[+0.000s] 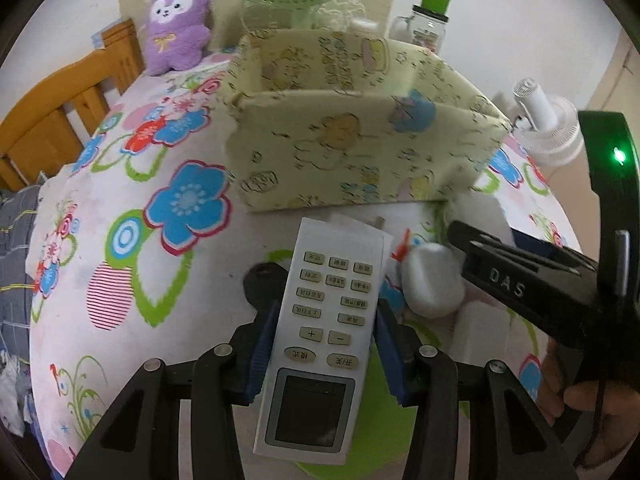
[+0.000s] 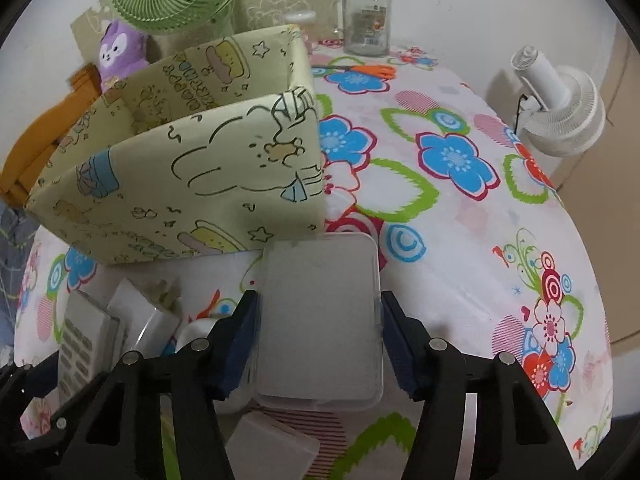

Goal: Organize rigid objects
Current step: 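Grasp the white remote with left tool while right tool grasps the translucent white case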

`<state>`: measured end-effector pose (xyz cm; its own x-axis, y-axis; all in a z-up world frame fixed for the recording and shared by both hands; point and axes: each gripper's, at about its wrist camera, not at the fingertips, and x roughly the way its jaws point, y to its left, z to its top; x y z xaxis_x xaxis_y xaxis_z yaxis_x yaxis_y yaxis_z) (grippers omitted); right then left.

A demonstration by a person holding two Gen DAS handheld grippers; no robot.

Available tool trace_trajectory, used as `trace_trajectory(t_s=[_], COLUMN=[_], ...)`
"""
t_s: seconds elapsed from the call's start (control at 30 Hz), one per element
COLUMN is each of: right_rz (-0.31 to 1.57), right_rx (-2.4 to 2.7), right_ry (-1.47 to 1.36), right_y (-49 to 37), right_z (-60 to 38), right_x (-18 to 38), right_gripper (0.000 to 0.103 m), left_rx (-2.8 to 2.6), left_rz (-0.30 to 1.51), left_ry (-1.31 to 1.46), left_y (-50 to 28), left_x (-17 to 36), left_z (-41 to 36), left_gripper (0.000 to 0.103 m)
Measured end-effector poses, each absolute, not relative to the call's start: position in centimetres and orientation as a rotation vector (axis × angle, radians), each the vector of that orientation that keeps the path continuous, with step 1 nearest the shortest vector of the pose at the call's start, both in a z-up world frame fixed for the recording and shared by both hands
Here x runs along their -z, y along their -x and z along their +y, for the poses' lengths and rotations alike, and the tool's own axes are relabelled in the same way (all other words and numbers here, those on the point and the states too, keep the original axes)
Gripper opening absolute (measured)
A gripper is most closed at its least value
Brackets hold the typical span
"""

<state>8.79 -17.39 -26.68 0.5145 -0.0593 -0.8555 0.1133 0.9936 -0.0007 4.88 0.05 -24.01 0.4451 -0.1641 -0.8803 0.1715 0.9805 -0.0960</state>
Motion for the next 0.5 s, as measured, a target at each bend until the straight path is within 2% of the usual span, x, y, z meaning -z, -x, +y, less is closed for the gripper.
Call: trace_trajectory(t_s=[0.5], right_rz=[0.984], right_rx=[0.091], right_ry=[-0.042], right_y=[-7.3], right_z=[-16.7], right_x=[22.6], right_gripper=[0.061], left_rx=[0.184], left_rz=[1.065], left_ry=[0.017], left_y=[-5.8], left_x=[21.8], left_z=[-1.0], left_gripper=[0.048])
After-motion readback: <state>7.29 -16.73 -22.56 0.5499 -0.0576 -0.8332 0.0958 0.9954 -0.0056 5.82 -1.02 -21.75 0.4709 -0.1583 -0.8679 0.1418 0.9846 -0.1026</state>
